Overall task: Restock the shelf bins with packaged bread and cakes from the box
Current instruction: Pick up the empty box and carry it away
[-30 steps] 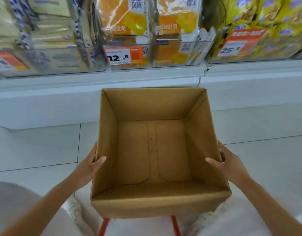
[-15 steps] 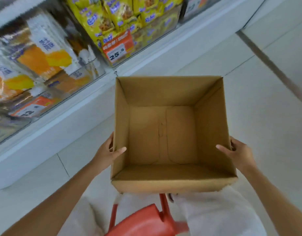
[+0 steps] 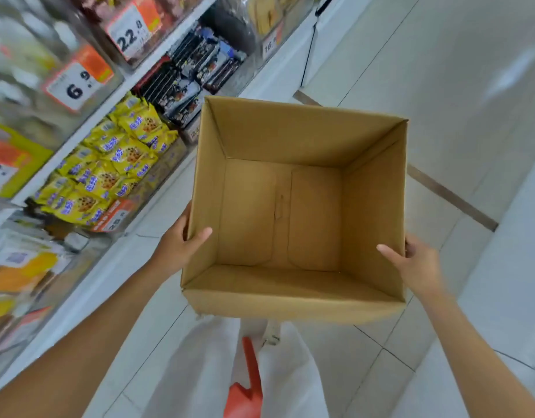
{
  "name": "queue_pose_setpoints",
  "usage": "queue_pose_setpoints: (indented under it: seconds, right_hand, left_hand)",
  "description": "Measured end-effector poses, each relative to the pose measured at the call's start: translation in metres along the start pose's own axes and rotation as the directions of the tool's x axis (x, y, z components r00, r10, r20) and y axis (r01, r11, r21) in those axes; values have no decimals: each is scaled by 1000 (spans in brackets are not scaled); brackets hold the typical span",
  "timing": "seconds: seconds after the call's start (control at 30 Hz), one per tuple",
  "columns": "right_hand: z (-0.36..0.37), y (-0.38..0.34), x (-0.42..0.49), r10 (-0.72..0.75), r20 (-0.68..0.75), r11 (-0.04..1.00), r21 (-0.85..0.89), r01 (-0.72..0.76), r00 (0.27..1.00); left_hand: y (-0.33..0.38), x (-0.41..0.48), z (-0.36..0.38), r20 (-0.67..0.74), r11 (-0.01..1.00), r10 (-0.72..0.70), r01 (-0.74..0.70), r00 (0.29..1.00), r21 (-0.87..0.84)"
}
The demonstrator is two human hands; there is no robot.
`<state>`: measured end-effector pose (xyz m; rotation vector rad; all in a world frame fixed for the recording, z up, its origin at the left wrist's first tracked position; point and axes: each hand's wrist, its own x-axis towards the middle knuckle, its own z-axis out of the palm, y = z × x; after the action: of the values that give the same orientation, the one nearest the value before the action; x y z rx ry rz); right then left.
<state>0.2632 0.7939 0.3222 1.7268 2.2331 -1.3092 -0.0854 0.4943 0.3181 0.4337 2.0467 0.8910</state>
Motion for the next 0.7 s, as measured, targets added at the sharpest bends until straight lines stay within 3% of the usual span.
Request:
queue_pose_setpoints:
  seconds: [0.33, 0.7]
  right_hand:
    - [-70, -29, 32, 180, -153, 976, 149, -157, 972]
    - [-210, -3, 176, 335, -184, 915, 297, -273, 924]
  left_hand:
    - [146, 105, -11, 198, 993, 40, -61, 979, 102]
    - [343, 268, 118, 374, 972, 39, -122, 927, 201]
